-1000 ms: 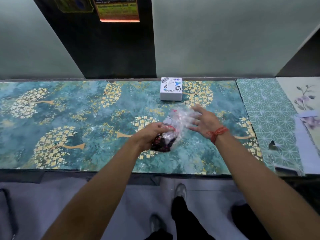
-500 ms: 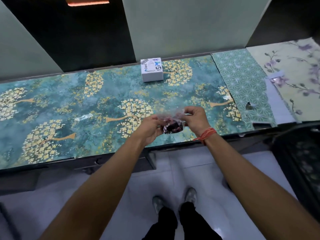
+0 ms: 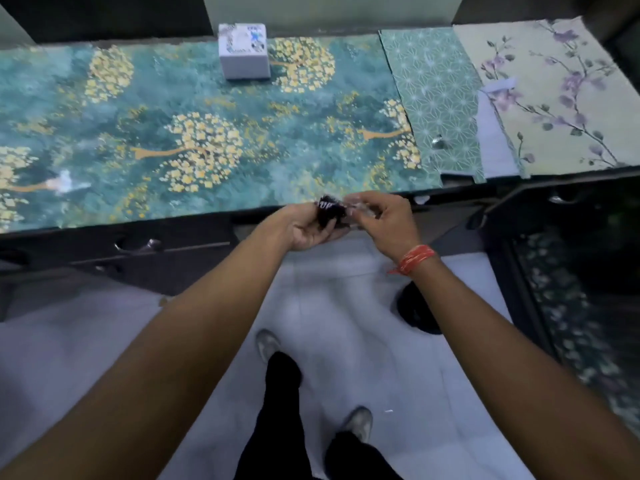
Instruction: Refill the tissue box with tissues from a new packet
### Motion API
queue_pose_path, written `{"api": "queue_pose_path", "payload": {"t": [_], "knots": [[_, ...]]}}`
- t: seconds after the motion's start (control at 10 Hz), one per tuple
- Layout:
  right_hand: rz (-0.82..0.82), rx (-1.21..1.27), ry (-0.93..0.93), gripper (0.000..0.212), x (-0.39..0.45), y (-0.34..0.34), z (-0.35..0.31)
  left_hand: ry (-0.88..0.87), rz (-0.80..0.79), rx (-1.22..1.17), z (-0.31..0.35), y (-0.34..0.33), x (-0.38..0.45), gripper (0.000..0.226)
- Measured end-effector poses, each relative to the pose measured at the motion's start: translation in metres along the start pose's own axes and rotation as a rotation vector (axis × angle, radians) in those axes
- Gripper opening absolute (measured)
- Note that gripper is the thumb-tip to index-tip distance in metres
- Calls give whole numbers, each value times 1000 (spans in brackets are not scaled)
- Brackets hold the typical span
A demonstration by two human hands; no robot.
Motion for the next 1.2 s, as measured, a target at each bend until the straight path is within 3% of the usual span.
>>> {"api": "queue_pose_path", "payload": {"t": [0.1, 0.2, 0.3, 0.5, 0.8, 0.9, 1.0, 1.1, 1.2], "knots": [[218, 37, -60, 19, -45, 36, 45, -189, 65, 102, -57, -37, 23, 20], [396, -5, -149, 22, -90, 67, 102, -471, 332, 208, -120, -71, 61, 11], [535, -19, -227, 24, -130, 88, 163, -675, 369, 406, -174, -94, 113, 9], [798, -33, -332, 25, -173, 98, 316, -752, 254, 737, -251, -129, 260, 25], [813, -187, -493, 24, -165, 89, 564, -671, 216, 913, -327, -122, 468, 24], [626, -333, -528, 27, -151, 71, 644, -626, 200, 999, -339, -117, 518, 25], [425, -375, -698, 58, -148, 54, 682, -619, 149, 1050, -341, -113, 540, 27], [495, -322, -674, 63, -155, 50, 671, -695, 164, 989, -330, -112, 532, 24], [533, -91, -534, 49, -157, 55, 621, -745, 240, 898, -308, -118, 496, 24]]}}
Point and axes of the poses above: each hand's wrist, its own x-axis towards the middle knuckle, its own y-axis out of the back of the hand, z = x × y, the point moved 1 cm from there along x, towards the middle knuckle, and after that the axes turned 2 degrees about x, right-handed, at the moved point
